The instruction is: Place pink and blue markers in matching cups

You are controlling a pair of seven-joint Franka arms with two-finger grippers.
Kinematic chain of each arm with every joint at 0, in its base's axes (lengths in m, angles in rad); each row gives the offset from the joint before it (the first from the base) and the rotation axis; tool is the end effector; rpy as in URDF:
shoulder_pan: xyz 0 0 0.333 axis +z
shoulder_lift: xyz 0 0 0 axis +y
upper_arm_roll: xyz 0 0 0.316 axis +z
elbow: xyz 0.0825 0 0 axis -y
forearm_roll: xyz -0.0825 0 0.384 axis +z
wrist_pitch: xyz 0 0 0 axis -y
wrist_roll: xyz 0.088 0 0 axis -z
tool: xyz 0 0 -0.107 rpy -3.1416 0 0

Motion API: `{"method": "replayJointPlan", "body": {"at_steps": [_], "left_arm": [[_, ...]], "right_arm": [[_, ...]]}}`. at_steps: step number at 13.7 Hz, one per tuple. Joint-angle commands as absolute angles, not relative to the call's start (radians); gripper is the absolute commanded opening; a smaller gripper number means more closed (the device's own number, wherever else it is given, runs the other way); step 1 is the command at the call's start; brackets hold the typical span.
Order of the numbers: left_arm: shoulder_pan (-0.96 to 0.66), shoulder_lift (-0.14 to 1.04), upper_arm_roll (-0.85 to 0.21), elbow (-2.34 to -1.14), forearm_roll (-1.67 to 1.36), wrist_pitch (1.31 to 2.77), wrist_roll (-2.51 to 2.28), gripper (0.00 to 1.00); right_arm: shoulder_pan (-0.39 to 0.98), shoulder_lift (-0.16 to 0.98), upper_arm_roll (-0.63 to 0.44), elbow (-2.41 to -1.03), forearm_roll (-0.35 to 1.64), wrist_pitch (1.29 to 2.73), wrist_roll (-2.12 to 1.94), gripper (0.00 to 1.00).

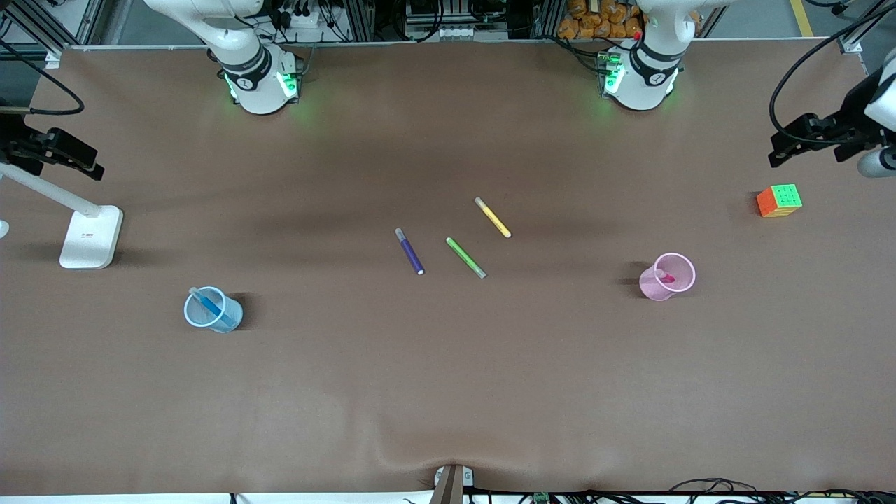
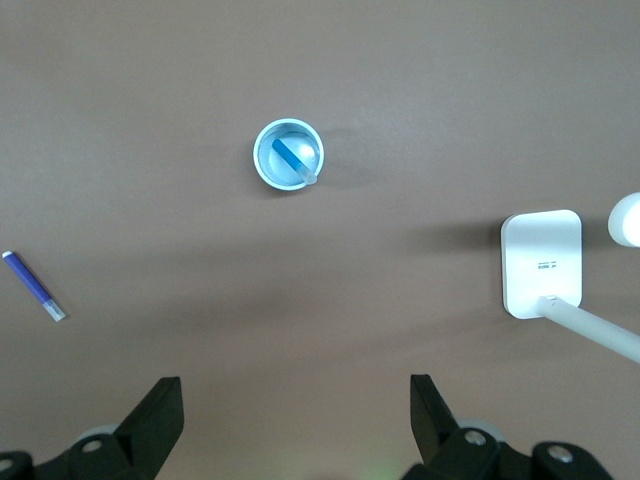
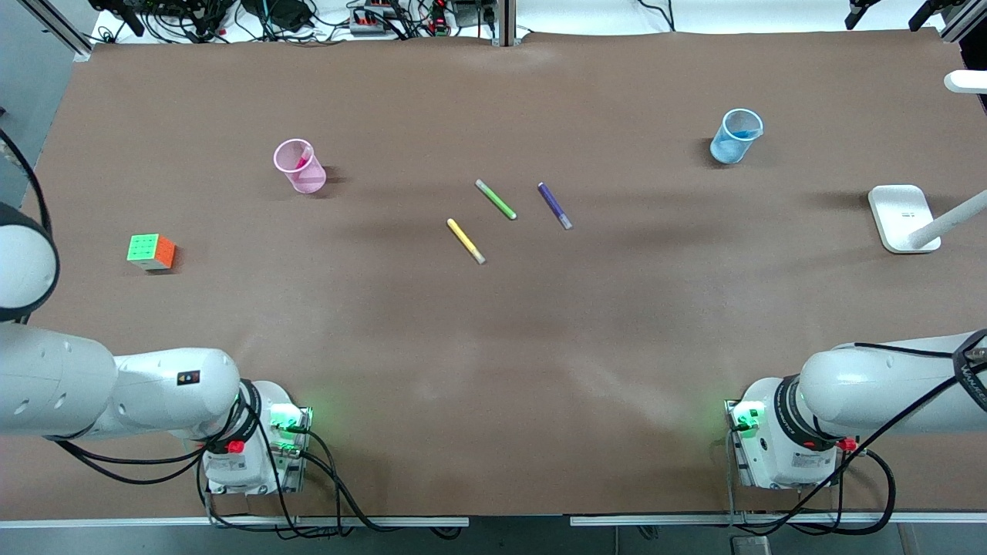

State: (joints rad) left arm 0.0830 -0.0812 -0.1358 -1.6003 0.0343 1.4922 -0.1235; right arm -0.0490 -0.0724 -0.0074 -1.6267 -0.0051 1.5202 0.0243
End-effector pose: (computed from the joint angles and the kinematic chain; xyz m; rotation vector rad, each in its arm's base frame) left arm 0.5205 -0.0268 0.6473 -3.0918 -0.1137 0.0364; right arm 0.5254 -0.0304 0.6330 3.1346 -0.1268 -0.0536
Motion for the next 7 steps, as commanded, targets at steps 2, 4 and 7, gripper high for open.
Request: {"method": "replayJointPlan", "body": {"at_steps": [2,4,7], "left_arm": [[0.025,-0.164,-0.080,-1.699,0.035,1.512,-0.137,1.00],[0.005,-0.210,-0.069,-1.767,0.035,1.580,-0.137,1.00],[-0.002,-0.213,-0.066,-1.766,0.037,1.582,-0.127,1.00]], "right_arm": [[-0.061,-0.089,-0.003,-1.635,0.014,1.509,0.000,1.00],[-0.061,-0.091,-0.003,-1.635,0.014,1.499,0.002,1.00],[-0.066,-0.087,-0.005,-1.635,0.014,1.499,0.006,1.00]]}}
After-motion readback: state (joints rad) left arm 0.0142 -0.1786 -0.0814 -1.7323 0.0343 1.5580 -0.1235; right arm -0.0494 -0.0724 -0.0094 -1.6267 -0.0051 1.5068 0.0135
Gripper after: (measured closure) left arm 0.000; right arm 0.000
